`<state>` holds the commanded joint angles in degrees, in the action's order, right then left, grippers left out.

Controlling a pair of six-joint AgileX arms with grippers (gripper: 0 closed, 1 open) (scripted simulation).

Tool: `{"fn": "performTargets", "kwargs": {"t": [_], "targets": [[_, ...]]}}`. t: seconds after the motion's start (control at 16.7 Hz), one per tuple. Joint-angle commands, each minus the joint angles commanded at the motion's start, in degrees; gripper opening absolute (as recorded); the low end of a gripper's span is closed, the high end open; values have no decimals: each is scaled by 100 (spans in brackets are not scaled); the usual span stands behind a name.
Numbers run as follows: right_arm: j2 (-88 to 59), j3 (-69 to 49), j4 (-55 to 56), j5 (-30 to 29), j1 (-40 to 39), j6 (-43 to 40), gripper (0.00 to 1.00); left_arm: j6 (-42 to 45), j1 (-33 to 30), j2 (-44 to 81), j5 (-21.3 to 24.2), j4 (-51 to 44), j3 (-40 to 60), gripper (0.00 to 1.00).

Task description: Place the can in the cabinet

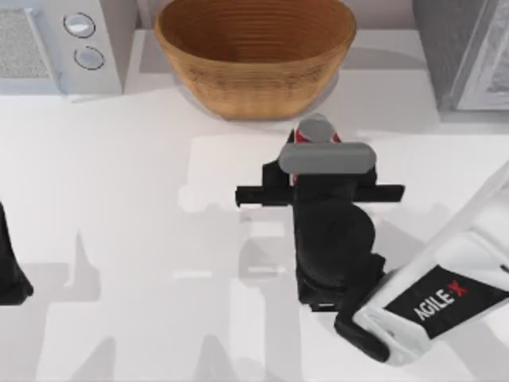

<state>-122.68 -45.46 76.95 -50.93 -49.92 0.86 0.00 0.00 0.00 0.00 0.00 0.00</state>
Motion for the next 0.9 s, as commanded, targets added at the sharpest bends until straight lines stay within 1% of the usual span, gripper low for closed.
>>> {"fn": "performTargets", "kwargs": {"t": [0.6, 0.9], "targets": [[1487, 79, -1437, -40, 12, 28, 0, 0, 0, 0, 0, 0, 0, 100], [1521, 60, -1478, -40, 17, 41, 0, 0, 0, 0, 0, 0, 0, 100]]}}
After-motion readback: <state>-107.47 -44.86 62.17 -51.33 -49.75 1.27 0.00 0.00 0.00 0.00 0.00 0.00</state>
